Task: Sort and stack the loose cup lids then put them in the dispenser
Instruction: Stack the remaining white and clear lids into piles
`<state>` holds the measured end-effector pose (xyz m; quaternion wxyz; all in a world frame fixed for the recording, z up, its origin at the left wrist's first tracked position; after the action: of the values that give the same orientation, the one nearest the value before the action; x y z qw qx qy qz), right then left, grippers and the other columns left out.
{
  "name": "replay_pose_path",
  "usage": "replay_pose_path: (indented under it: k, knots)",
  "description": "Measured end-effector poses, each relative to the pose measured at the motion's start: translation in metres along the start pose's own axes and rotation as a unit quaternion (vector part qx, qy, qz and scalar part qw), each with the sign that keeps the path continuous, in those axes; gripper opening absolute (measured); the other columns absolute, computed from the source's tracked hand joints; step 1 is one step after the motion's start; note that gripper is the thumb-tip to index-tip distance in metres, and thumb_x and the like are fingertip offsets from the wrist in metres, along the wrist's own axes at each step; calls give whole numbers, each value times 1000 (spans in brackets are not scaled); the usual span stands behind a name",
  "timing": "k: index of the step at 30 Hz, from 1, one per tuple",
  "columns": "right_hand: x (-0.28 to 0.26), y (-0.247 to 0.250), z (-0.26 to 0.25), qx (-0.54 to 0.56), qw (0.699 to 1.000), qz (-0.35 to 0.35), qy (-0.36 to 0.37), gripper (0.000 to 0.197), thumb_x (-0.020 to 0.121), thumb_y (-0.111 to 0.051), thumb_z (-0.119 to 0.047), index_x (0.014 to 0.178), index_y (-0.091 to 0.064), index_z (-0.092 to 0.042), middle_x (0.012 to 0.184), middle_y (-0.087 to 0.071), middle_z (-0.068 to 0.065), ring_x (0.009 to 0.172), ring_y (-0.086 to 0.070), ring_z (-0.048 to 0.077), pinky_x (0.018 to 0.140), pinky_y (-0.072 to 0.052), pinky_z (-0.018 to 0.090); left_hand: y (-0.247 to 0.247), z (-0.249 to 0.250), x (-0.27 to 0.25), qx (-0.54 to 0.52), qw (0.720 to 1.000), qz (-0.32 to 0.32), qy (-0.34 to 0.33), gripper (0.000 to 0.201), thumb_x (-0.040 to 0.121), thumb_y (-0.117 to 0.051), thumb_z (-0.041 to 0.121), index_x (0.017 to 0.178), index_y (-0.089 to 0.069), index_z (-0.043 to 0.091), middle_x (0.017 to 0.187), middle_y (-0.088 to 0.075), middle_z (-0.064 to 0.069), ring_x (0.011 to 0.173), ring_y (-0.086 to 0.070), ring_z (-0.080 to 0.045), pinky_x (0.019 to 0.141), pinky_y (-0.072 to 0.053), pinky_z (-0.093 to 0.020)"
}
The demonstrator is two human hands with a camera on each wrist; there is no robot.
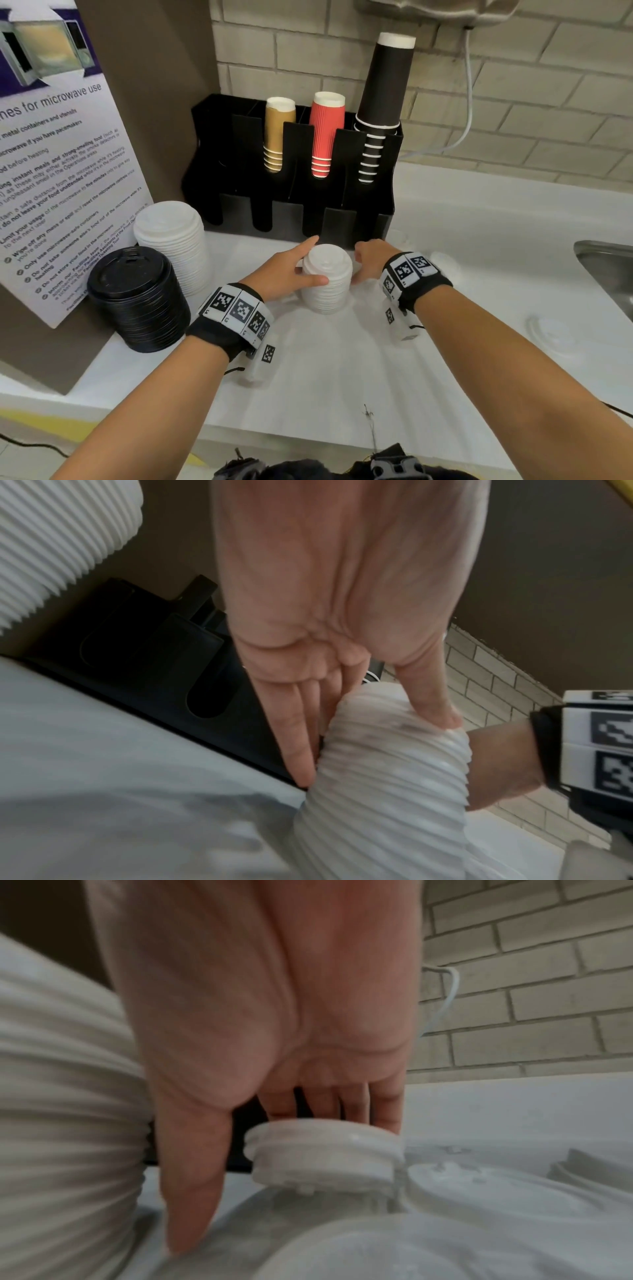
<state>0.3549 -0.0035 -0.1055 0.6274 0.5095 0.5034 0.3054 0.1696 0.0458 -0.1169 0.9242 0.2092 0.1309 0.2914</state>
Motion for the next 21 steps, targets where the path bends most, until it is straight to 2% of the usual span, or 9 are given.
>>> replay_pose_path:
  k: [2,4,8,10,12,14,16,18,21]
  knots:
    - [2,-1,-2,-12,1000,6,3,37,82,-70,-25,111,-58,-5,113,-61,12,101,-60,28,77,-46,29,-2,0,0,3,1000,7,-10,80,83,-74,34,149,-30,35,138,-42,15,122,-45,-5,104,-38,-24]
    - [3,2,0,12,1000,24,-3,26,87,-61,-17,109,-59,-2,115,-61,15,102,-60,29,74,-43,28,-3,2,-1,7,999,31,-33,67,76,-81,35,130,-43,49,127,-49,26,113,-47,8,96,-34,-13]
    - [-7,28,17,199,972,123,-21,36,95,-50,-18,126,-48,0,127,-54,19,115,-52,33,82,-35,27,-3,7,-1,9,996,61,-63,51,71,-85,31,103,-52,52,106,-59,27,99,-50,22,80,-39,0]
    - [-16,44,26,317,926,202,-24,34,96,-46,-18,128,-45,-4,121,-53,17,108,-52,30,80,-36,26,-4,6,2,-1,997,57,-58,51,72,-85,29,100,-51,53,102,-58,29,94,-52,23,75,-40,1]
    - [-25,54,26,439,865,243,-7,24,96,-44,-16,119,-51,-11,111,-53,9,98,-50,23,69,-38,25,-5,4,4,-2,997,51,-52,52,73,-84,28,104,-50,53,107,-58,27,100,-56,11,81,-43,-5]
    - [-31,54,18,560,803,206,20,20,94,-42,-11,108,-56,-16,105,-55,5,94,-52,20,67,-42,24,-6,3,6,-11,997,48,-51,53,74,-83,26,110,-51,48,111,-58,25,107,-56,0,85,-43,-9]
    - [-34,45,5,628,768,123,42,25,94,-40,-6,106,-59,-16,101,-58,4,92,-55,19,71,-46,27,-7,3,6,-17,997,51,-52,55,75,-83,25,116,-52,42,112,-59,23,108,-57,-4,84,-43,-8]
    - [-36,34,-4,625,775,80,52,27,94,-40,-2,110,-59,-13,101,-59,6,94,-55,19,77,-44,28,-9,3,5,-18,997,54,-52,57,74,-83,24,121,-53,37,114,-60,19,111,-57,-8,89,-45,-14]
    - [-40,21,-10,566,820,69,53,27,97,-43,-9,121,-53,-14,113,-56,6,103,-53,19,83,-45,28,-10,4,4,-19,997,62,-42,66,74,-83,23,131,-52,24,124,-60,6,119,-55,-15,102,-46,-31]
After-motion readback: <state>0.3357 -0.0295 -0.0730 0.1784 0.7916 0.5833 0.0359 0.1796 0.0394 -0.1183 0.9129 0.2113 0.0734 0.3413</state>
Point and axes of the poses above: each hand's wrist, its own x-axis towards the middle knuckle, its own y-axis out of the back of the hand, z = x × y, the point moved 4 cm from there along x, towards the middle knuckle
